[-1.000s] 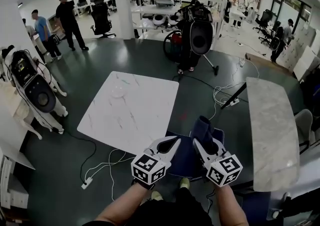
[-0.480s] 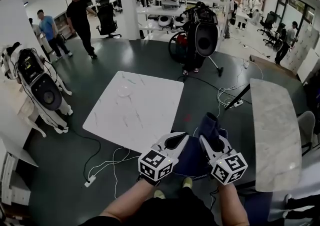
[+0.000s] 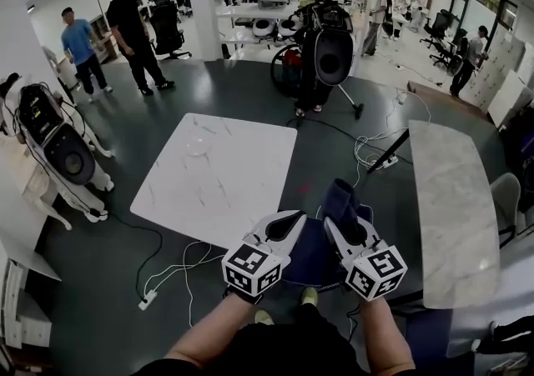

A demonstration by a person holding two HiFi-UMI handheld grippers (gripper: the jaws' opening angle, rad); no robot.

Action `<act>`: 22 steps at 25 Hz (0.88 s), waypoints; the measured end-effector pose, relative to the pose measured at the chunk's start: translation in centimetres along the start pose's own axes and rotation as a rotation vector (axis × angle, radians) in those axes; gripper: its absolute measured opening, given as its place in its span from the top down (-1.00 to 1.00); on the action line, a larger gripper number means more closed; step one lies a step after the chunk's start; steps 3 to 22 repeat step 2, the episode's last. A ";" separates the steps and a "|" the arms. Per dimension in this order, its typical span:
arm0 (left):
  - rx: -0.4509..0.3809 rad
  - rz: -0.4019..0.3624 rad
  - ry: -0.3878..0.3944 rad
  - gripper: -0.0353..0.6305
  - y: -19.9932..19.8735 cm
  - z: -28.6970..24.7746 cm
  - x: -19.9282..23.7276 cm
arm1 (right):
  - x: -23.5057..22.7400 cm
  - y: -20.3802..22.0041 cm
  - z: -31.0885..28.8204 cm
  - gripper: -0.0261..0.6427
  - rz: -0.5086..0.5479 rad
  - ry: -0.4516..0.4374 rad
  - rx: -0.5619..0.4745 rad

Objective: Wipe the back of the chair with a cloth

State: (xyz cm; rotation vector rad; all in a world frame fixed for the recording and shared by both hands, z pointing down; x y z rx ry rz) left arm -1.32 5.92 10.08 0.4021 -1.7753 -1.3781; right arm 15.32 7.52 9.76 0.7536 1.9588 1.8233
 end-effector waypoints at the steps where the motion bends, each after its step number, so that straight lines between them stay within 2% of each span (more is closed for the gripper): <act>1: -0.003 0.000 -0.002 0.87 -0.4 -0.2 0.1 | -0.2 -0.2 -0.2 0.68 0.000 0.000 0.000; 22: -0.005 0.000 -0.003 0.87 -0.7 -0.4 0.2 | -0.4 -0.4 -0.4 0.68 0.001 -0.001 0.000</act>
Point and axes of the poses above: the fingertips, and each gripper's own axes: z backward along the fingers, x to its left, y out of its underside, the point moved 8 cm from there along z, backward along the fingers, and after that the axes turned 15 degrees about z, right-handed, at the moved point
